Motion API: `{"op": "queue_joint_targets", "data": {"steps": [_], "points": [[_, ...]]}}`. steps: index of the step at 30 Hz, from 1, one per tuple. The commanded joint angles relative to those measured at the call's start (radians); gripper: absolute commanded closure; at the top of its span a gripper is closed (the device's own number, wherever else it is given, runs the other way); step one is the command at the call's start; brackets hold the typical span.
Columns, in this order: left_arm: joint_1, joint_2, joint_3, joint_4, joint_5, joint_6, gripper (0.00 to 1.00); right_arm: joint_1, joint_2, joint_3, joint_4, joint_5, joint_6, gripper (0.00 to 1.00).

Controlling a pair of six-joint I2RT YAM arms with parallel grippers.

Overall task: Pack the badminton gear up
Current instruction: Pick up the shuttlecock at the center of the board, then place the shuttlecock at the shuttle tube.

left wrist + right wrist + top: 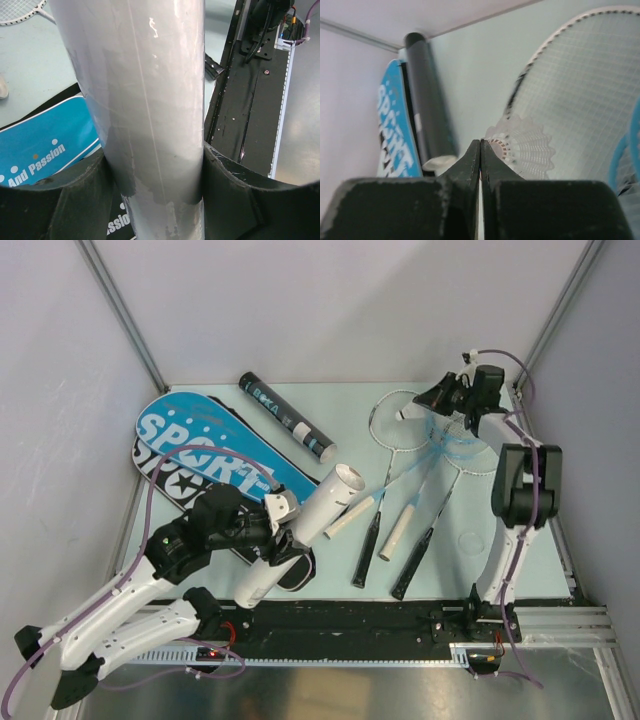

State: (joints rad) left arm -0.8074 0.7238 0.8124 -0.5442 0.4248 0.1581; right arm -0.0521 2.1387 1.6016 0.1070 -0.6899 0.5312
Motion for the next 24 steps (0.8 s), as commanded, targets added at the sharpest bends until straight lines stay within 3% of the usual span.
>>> {"op": "queue_joint_targets", "data": {"steps": [1,7,15,24], "points": [[0.001,-0.014,0.008,0.055,-0.003,-0.005,0.47,0.020,-0.285,-0.157,0.117,-0.042,0.036,1.00],[0.002,-0.010,0.007,0.056,-0.021,-0.010,0.46,0.119,-0.608,-0.307,-0.039,-0.012,-0.057,1.00],[0.001,0.003,0.009,0.056,-0.040,-0.016,0.46,0.260,-0.968,-0.323,-0.271,0.019,-0.098,1.00],[0.002,0.022,0.016,0.055,-0.043,-0.016,0.47,0.354,-1.197,-0.340,-0.498,-0.073,-0.192,1.00]]}}
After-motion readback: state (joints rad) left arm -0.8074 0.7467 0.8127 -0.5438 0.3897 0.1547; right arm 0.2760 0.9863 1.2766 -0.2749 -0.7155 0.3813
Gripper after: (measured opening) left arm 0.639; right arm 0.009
